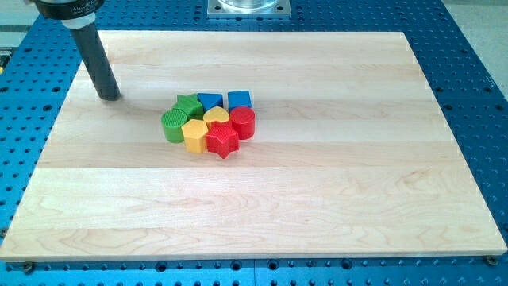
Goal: Push the heart into the red circle
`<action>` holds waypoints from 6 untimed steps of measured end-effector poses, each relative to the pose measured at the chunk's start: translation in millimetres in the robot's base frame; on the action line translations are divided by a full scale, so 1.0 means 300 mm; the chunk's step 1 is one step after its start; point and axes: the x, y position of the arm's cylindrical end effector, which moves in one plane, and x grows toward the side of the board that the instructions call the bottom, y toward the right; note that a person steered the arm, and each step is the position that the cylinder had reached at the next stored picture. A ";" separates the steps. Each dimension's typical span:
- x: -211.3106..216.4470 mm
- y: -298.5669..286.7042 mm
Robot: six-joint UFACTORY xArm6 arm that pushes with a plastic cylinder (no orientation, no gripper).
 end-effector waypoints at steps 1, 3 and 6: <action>0.001 0.000; 0.251 0.110; 0.267 0.785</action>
